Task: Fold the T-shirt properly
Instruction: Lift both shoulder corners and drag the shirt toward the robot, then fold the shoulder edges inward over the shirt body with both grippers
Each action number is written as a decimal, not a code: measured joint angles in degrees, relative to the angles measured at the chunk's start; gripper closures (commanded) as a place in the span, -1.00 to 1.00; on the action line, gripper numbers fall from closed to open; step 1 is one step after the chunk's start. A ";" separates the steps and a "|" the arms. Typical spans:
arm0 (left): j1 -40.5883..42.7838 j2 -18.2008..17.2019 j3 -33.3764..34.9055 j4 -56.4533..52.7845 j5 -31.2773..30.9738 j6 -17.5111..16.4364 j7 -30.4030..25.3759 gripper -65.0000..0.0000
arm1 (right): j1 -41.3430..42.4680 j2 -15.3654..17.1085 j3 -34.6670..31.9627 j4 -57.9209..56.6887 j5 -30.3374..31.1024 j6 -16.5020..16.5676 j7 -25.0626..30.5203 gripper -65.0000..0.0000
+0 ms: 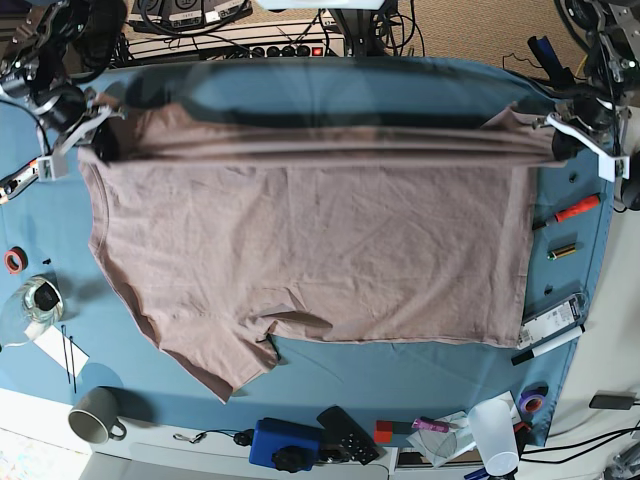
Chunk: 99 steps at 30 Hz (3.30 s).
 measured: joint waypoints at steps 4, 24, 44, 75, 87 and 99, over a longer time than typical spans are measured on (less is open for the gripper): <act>-0.90 -0.22 0.70 -0.17 0.13 0.02 -1.75 1.00 | 1.20 0.00 -2.21 0.00 -4.85 -0.13 1.99 1.00; -10.95 -5.29 13.88 -5.14 13.55 3.28 -7.23 1.00 | 13.42 -0.04 -8.68 -10.03 -17.68 -2.73 10.16 1.00; -23.50 -11.26 13.75 -21.70 1.77 -0.63 -3.32 1.00 | 22.91 0.11 -17.29 -20.90 -24.63 -3.54 13.11 1.00; -29.86 -9.31 28.30 -21.68 -4.20 -10.95 7.85 0.19 | 22.91 0.13 -17.29 -20.90 -25.29 -3.54 11.15 1.00; -28.72 -5.25 28.20 -21.70 1.95 -3.41 7.67 0.83 | 22.91 0.13 -17.29 -20.90 -25.66 -3.54 10.93 1.00; -29.20 -5.66 28.02 -19.47 2.38 -2.54 11.15 1.00 | 22.91 0.13 -17.29 -20.90 -25.68 -3.54 10.93 1.00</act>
